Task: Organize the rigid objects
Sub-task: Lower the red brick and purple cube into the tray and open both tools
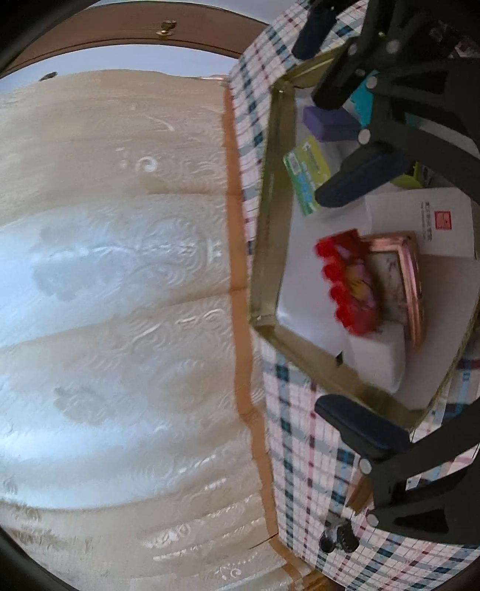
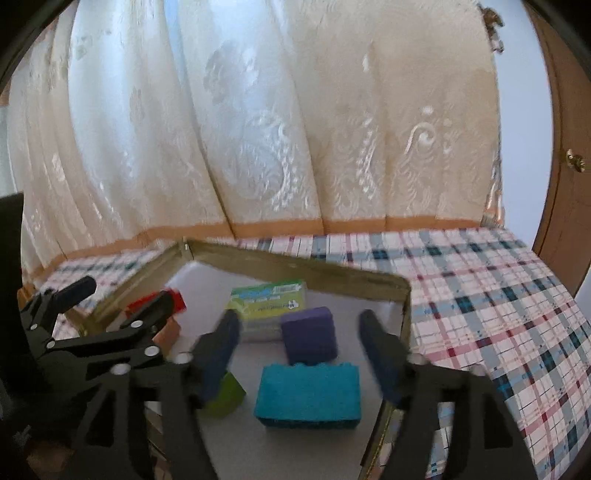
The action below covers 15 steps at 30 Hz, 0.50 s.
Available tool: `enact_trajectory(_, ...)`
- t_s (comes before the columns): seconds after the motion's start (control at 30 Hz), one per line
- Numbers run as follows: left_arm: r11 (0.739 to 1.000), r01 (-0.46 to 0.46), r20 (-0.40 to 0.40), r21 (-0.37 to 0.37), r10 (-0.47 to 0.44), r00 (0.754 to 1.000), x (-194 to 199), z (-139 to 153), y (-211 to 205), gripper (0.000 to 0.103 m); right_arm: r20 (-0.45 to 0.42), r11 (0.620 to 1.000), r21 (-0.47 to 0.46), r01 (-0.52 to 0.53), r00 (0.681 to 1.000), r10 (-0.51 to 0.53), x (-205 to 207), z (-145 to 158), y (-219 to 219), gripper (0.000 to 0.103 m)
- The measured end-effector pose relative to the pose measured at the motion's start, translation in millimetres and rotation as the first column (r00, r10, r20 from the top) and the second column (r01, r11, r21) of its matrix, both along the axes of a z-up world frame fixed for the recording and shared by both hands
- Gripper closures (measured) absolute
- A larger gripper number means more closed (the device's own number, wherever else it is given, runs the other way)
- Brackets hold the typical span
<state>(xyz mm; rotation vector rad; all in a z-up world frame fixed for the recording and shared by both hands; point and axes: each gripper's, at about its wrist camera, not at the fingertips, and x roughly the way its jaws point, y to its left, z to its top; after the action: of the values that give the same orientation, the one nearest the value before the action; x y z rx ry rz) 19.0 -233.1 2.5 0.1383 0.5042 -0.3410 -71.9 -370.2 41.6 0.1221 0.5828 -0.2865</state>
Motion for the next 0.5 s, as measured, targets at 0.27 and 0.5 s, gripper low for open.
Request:
enact_trajectory(0.27, 1.000, -0.009, -0.008, -0.009, 0.009, 1.000, -2, 4, 16, 0.000, 0.094, 1.000, 0.004, -0.003, 0.996, 0.003, -10, 7, 7, 0.013)
enact_trajectory(0.5, 0.997, -0.055, 0.049, 0.062, 0.052, 0.997, -4, 0, 48, 0.000, 0.133, 1.000, 0.013, -0.009, 0.991, 0.008, -16, 7, 19, 0.013)
